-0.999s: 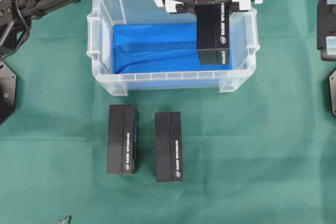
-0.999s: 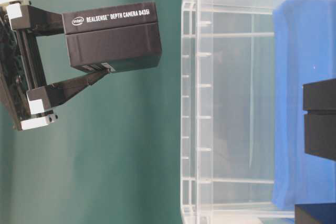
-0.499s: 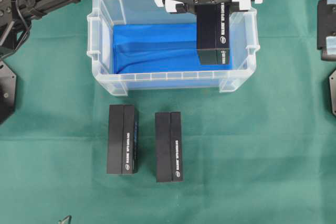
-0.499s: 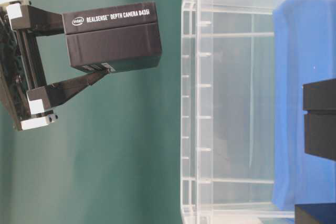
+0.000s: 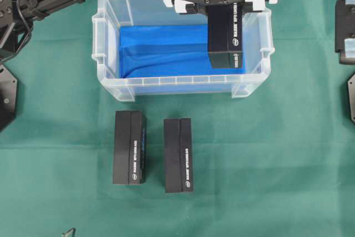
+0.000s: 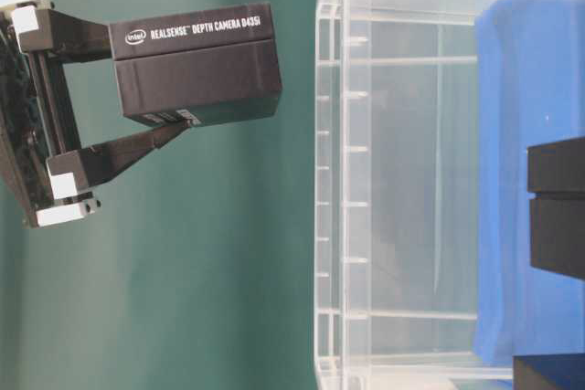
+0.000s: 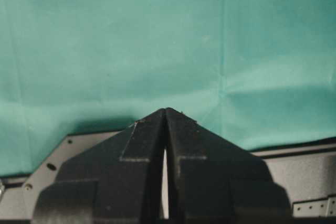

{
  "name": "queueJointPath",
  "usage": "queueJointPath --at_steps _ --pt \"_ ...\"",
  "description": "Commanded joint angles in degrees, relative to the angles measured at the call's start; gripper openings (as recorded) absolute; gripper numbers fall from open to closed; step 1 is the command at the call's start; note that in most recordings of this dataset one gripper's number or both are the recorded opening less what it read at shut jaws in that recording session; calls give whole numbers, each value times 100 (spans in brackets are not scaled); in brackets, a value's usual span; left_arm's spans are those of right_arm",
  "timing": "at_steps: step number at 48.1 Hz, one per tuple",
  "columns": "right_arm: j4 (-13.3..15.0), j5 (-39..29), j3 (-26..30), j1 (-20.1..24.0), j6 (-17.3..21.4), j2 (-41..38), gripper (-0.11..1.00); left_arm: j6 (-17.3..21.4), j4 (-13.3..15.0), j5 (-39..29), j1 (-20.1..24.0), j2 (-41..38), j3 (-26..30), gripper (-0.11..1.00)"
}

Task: Take the box out of the case with the left arm.
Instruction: 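Lift the right box up out of the case, then carry the box forward and lower it right of the middle box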

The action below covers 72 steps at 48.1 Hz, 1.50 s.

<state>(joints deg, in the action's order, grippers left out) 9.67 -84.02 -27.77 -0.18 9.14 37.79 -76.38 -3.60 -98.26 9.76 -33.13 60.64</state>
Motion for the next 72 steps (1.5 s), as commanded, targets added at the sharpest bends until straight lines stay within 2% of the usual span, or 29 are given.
queueJointPath --at_steps 1,15,27,47,62,68,72 --pt "18 26 62 9 0 9 0 0 -18 26 0 185 88 63" --pt "9 26 70 9 -9 9 0 0 -18 18 0 185 97 63" --pt "18 26 70 0 -18 9 0 -114 -18 35 -211 176 97 63" --pt "18 26 70 0 -18 9 0 -940 -88 53 -1116 149 123 63" --pt "9 26 70 9 -18 9 0 -1942 -202 62 -1960 114 132 63" --pt "9 26 70 9 -18 9 0 -2224 -211 62 -2153 105 114 63" --pt "9 26 70 9 -18 9 0 -2276 -255 62 -2197 114 97 63"
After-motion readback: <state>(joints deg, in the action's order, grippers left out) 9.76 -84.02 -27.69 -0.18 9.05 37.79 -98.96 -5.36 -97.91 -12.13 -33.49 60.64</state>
